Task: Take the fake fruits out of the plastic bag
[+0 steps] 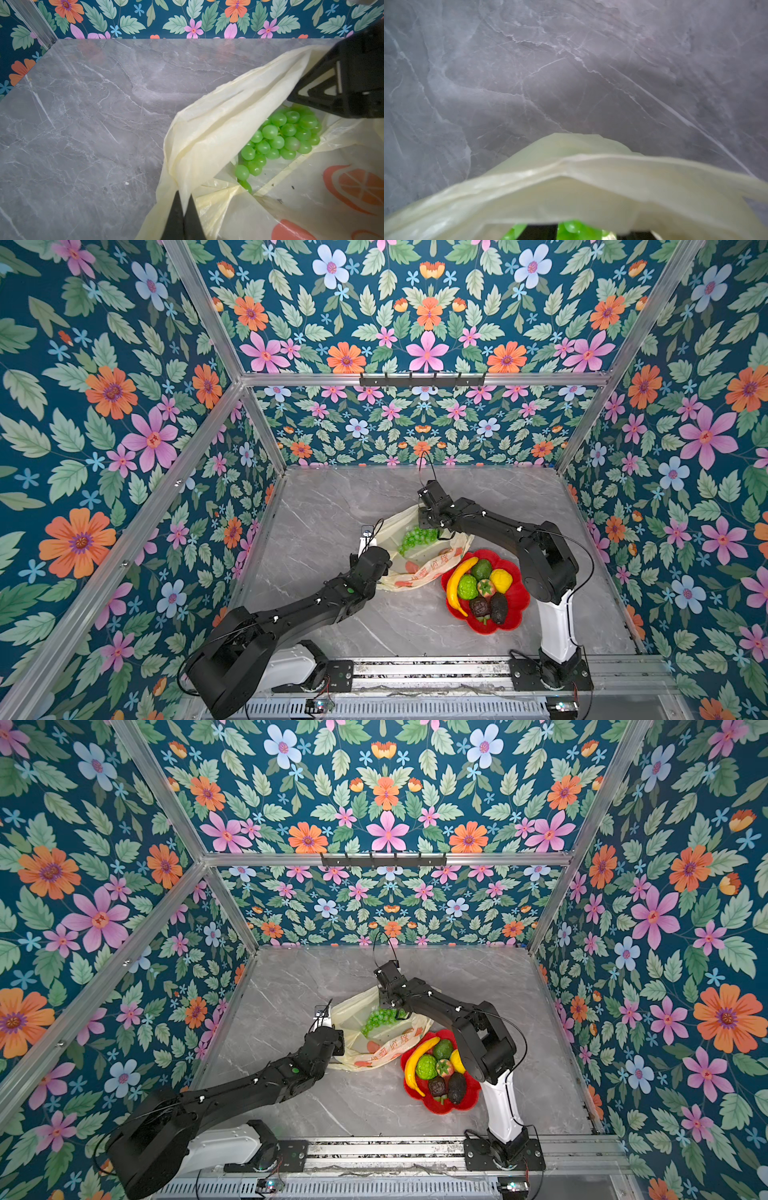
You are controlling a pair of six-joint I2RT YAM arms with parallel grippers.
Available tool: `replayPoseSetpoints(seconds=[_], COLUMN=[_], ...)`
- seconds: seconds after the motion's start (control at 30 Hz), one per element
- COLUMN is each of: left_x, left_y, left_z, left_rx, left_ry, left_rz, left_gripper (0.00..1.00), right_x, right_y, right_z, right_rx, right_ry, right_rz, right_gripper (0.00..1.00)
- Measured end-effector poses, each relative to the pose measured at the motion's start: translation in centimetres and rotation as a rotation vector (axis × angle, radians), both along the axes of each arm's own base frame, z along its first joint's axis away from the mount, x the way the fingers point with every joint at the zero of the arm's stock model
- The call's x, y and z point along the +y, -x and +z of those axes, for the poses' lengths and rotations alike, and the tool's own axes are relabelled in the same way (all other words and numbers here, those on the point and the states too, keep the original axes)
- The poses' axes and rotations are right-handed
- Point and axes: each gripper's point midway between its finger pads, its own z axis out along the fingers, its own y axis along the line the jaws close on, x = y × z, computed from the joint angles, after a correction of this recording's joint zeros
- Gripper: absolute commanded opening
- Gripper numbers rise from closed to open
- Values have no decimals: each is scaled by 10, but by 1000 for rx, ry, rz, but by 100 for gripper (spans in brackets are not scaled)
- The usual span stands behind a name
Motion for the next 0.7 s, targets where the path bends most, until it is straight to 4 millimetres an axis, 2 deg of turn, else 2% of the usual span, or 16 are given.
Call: replayPoseSetpoints(seconds=[0.33, 0.7], left_x=[-4, -5], left_y=[1, 2], left_z=[3, 5], left_rx=[-7, -10], left_ry=[20, 30], left_rz=[-24, -34], left_gripper=[0, 0], right_x=[26, 17], right_y=[-13, -19], right_z=[-8, -28], right_rx=[-36, -26], right_ry=[82, 244], right_rz=[62, 39], right_gripper=[49, 53])
